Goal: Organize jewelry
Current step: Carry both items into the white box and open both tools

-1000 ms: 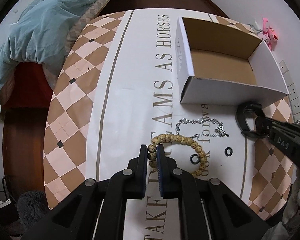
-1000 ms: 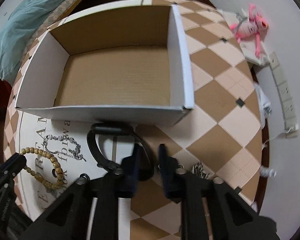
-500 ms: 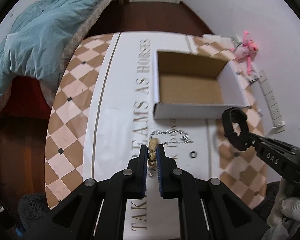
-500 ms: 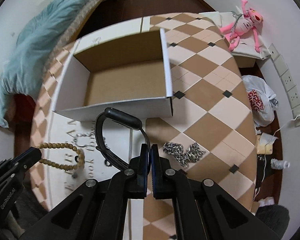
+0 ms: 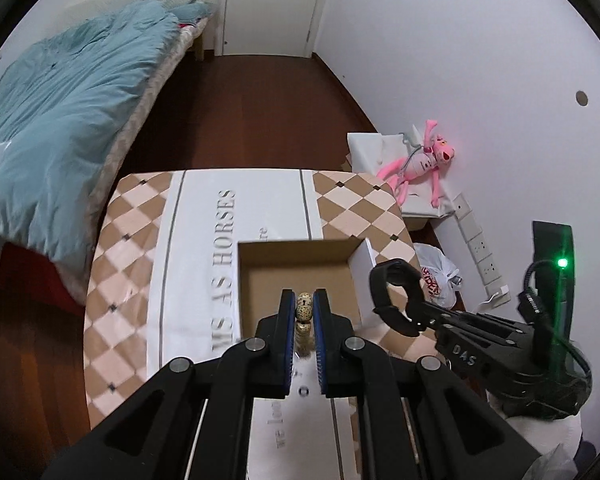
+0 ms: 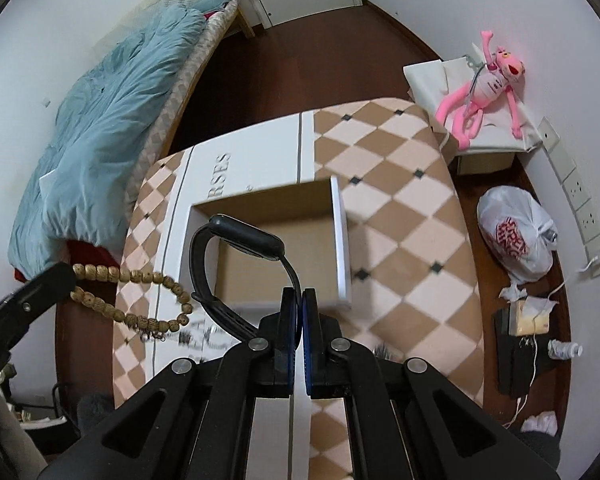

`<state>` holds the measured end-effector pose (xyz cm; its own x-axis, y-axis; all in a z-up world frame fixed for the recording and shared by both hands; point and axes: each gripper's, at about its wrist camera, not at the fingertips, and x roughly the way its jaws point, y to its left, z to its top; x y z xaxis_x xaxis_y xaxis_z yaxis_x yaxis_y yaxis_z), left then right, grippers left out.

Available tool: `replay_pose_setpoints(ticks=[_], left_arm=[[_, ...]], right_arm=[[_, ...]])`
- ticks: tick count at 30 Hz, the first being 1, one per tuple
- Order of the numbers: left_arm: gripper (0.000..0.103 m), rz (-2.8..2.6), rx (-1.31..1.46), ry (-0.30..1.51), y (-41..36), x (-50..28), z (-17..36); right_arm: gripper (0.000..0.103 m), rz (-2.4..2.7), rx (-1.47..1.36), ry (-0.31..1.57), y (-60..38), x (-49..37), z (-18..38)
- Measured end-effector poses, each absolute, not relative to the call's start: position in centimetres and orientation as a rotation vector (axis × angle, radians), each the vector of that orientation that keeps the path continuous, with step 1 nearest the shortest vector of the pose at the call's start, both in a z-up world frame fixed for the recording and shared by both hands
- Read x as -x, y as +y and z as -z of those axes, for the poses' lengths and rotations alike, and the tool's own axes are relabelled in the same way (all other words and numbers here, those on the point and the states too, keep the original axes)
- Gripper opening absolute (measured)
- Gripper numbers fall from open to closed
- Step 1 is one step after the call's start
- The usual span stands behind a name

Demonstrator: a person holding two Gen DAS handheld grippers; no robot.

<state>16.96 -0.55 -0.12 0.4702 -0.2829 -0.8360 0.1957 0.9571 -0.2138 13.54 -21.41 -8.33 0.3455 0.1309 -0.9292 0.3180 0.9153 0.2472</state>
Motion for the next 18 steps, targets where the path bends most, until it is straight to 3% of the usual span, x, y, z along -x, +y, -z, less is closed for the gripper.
replay_pose_setpoints(ticks=[14,17,18], left_arm=[[0.009,0.207,0.062,1.215,-1.2,-25.6,6.9],[0.017,0.179,0.048,1.205,-0.9,-26.2,6.7],[0.027,0.167,0.044,1.195,-0.7,-26.3,6.5]], right_arm=[[0.003,0.165,-0.349,1.369,-21.6,-20.4,14.8],[0.009,0.153,-0.337,1.391,-21.0,-21.3,15.1],[0.012,0.153,-0.331,1.394,-20.9,-21.5,15.1]])
